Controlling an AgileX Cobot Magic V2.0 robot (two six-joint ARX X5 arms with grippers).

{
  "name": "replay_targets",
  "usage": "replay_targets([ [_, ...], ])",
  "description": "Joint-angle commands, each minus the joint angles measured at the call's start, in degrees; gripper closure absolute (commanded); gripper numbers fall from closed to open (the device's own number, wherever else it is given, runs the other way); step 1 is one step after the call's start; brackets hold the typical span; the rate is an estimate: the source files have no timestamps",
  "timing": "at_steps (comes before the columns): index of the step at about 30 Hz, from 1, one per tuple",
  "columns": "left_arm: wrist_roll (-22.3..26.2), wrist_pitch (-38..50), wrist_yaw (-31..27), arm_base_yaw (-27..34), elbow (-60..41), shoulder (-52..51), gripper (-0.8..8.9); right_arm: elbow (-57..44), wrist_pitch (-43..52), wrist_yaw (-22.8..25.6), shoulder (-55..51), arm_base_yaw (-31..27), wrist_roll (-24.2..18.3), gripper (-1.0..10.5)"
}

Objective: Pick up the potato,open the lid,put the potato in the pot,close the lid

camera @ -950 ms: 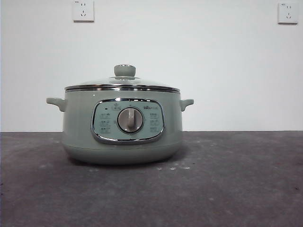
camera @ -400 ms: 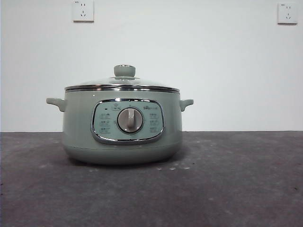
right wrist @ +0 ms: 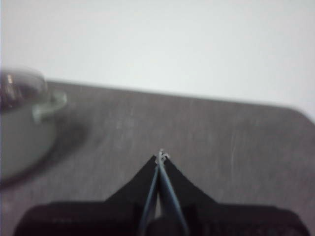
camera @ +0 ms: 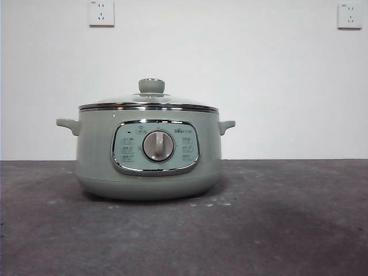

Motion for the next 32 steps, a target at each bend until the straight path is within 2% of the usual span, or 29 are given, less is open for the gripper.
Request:
replay_targets([
  [1,-0.2,0.4,0.2,0.2,-0.6,-0.1,8.16,-5.8,1.2,0.0,-2.8,-0.1,0.9,9.5],
  [5,-0.2,0.4,0.1,0.2,-0.6,-0.1,8.16,-10.5,0.6,0.0,-4.7,-0.1,0.8,9.5],
  [32,-0.2,0.4,0.2,0.2,-0.6,0.9,8.16,-10.4,-0.1,0.9,-4.7,0.0,0.8,9.5],
])
